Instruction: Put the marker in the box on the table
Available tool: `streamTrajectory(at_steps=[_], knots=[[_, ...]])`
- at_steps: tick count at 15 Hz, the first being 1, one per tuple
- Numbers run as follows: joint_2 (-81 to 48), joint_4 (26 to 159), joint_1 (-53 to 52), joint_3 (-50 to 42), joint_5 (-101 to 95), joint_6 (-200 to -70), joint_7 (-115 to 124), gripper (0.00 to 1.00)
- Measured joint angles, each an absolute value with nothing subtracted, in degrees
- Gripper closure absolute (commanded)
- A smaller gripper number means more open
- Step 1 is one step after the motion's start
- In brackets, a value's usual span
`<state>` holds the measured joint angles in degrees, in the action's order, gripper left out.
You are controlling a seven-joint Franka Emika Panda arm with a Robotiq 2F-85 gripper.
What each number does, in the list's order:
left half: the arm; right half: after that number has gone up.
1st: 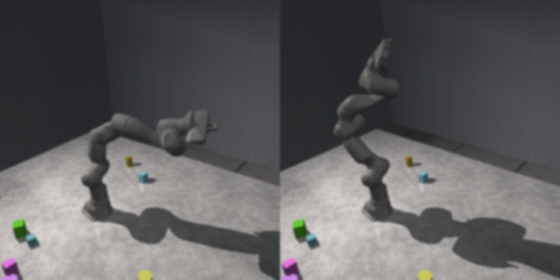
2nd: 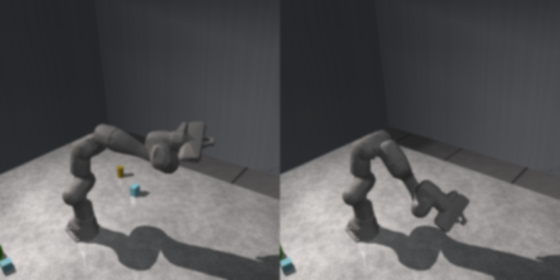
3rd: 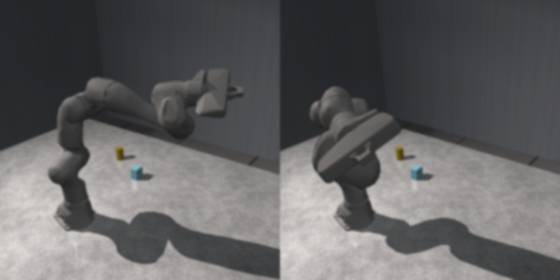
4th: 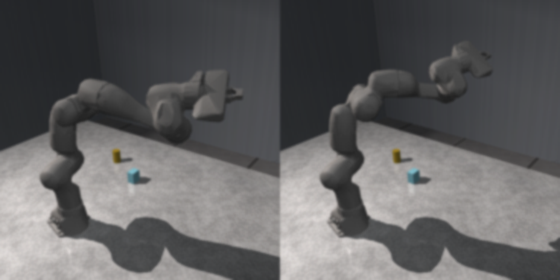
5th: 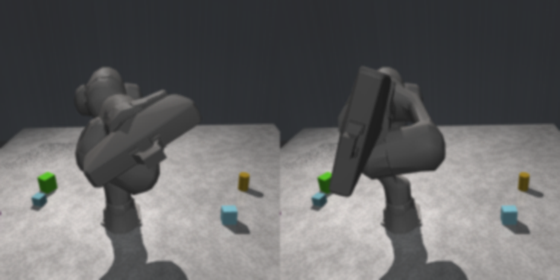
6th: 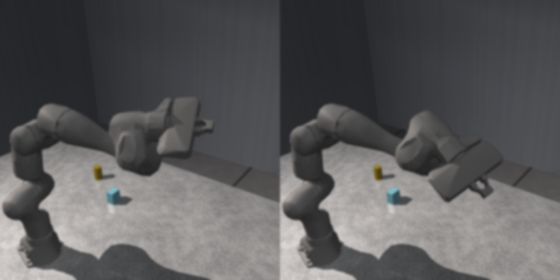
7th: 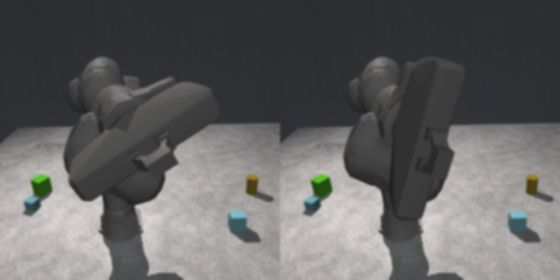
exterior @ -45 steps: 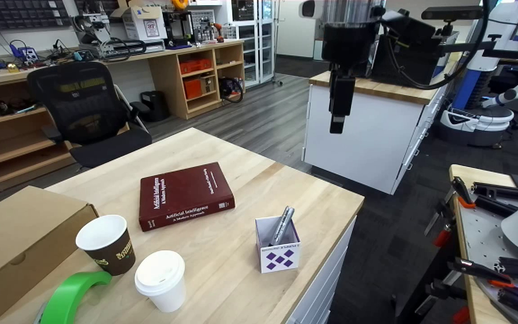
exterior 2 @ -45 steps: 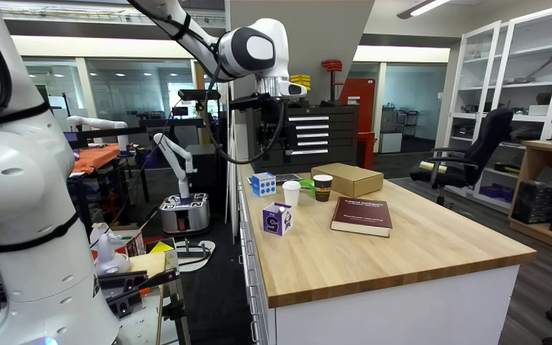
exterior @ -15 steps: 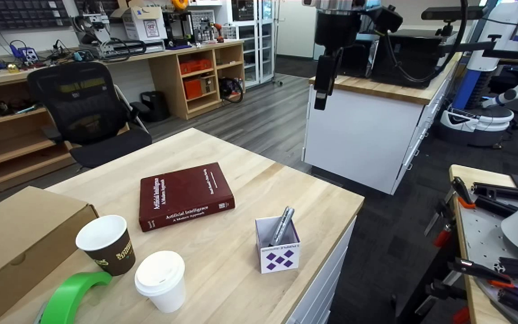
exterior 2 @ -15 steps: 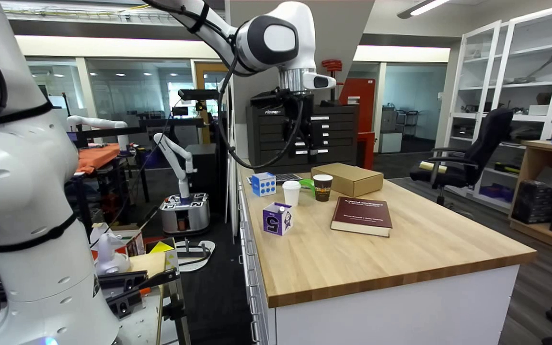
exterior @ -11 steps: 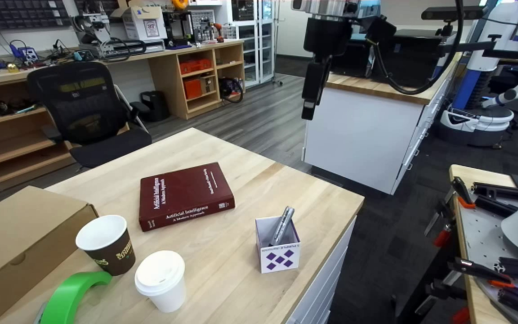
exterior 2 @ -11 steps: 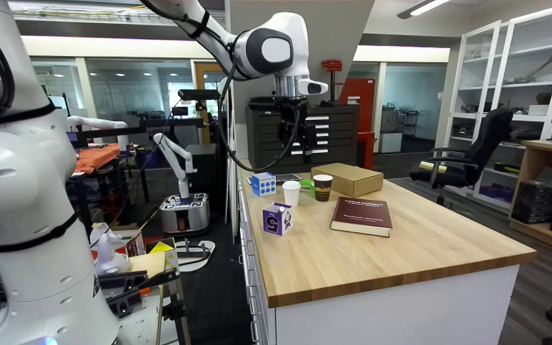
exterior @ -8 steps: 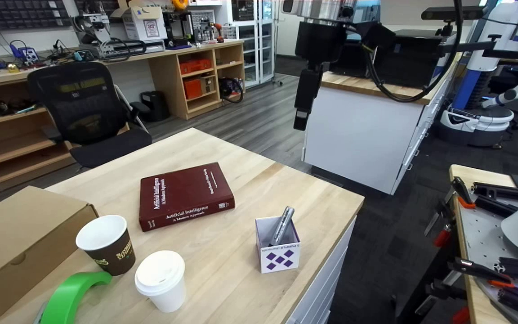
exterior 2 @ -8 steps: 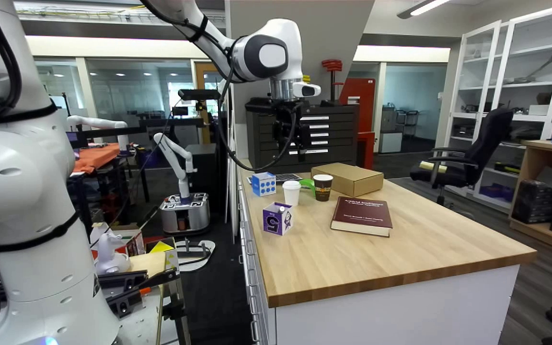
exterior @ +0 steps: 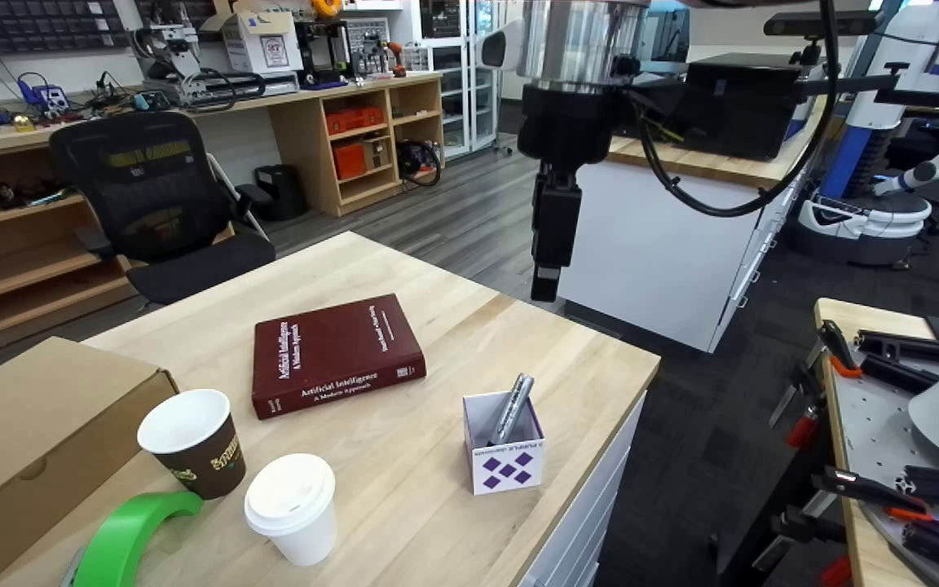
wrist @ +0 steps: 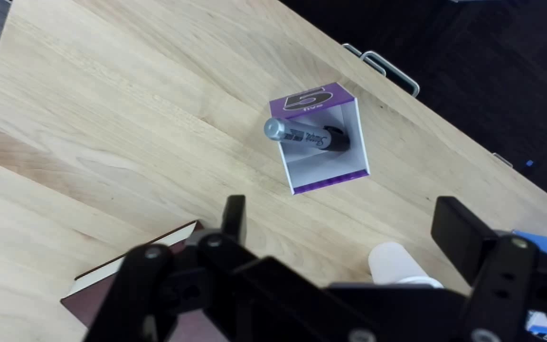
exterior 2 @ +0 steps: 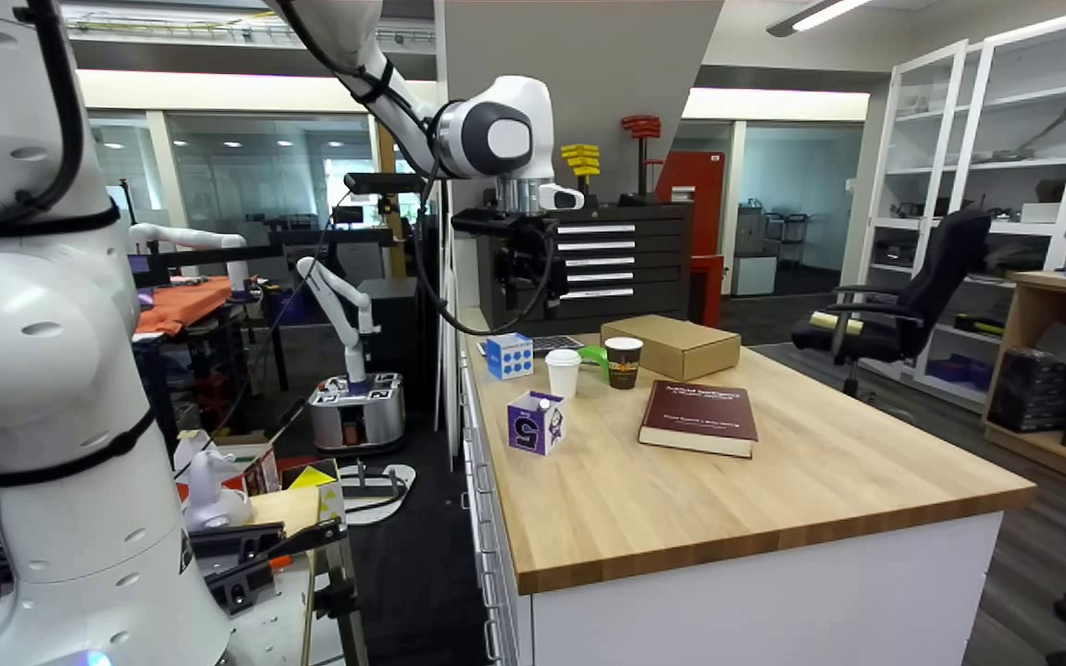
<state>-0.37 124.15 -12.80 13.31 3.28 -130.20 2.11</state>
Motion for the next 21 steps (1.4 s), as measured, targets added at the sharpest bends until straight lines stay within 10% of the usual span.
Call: streamTrajectory(at_steps=[21], knots=[[-1.8, 126.9, -7.2, 6.7, 3.2, -130.0, -1.2, 0.0]])
